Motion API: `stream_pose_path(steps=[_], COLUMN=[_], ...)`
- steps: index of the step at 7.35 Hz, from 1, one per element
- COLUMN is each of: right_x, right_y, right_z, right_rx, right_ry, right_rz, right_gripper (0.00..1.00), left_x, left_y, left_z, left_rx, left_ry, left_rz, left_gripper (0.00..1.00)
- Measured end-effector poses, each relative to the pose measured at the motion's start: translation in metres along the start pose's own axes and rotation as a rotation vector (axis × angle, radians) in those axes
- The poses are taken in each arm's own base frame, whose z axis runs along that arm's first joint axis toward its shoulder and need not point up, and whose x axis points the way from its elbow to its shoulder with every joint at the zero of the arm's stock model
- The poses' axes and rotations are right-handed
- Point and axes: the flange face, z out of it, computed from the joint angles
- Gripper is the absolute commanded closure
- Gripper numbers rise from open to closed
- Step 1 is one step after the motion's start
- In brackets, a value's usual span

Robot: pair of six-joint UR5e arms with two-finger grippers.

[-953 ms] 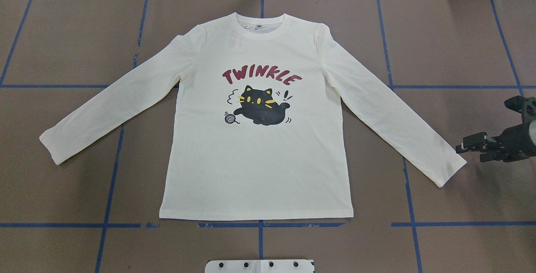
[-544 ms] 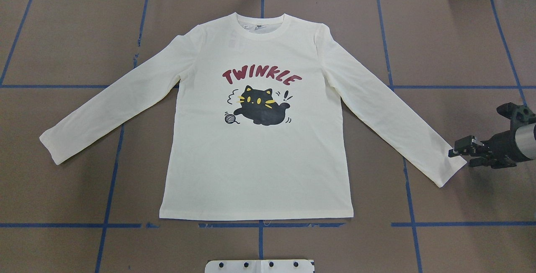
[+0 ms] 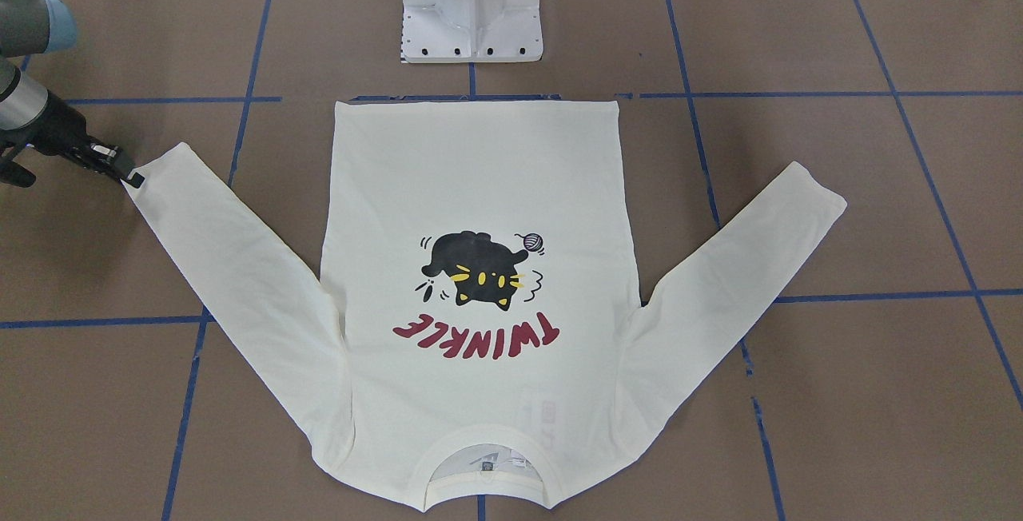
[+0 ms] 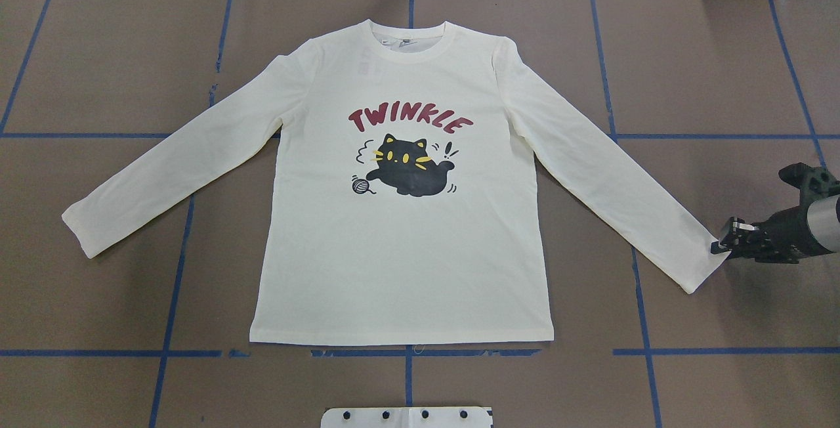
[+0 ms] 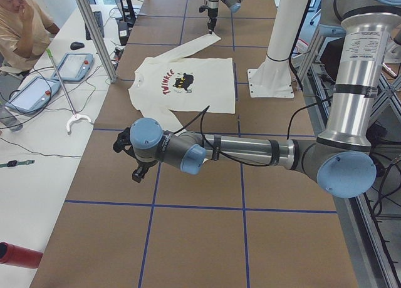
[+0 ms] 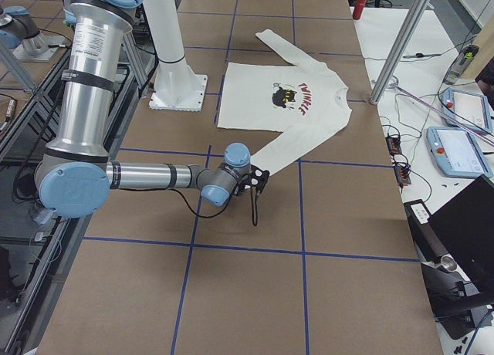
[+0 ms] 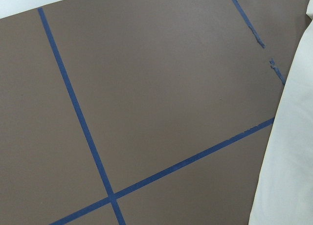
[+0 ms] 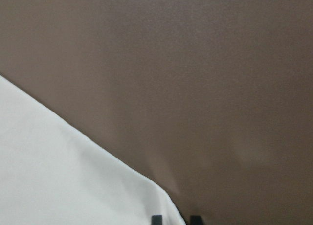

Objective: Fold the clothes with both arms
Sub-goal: 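Move the right gripper to the sleeve cuff nearest it and grasp it, then carry the grasped sleeve across the shirt front toward the other sleeve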

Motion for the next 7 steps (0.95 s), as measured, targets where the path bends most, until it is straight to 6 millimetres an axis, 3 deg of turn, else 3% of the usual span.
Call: stream_pose_path(steps=[2,3,4,7], right_x=[-0.014,-0.042,-0.095,-0.338], right_y=[0.004,0.009,0.007,-0.020], right_z=[-0.005,-0.016,-0.028,-0.061], right_rx=[-0.014,-0.028,-0.036,0.002], right_ry=[-0.019,-0.035,-0.042,-0.001], right_rz=[-0.013,-0.020,-0.009,0.092], right_gripper=[1.00,1.00,1.00,1.00], left_x=[0.000,0.001,0.003,0.008], left_y=[0.001,0.002,0.002,-0.001], left_z=[0.000,0.000,0.000,-0.003], left_rx=[-0.001,0.000,0.002,0.010], left_ry=[0.003,0.012,0.027,0.041], left_rz=[-0.002,-0.003,-0.003,0.005], left_gripper=[0.00,0.00,0.00,0.00])
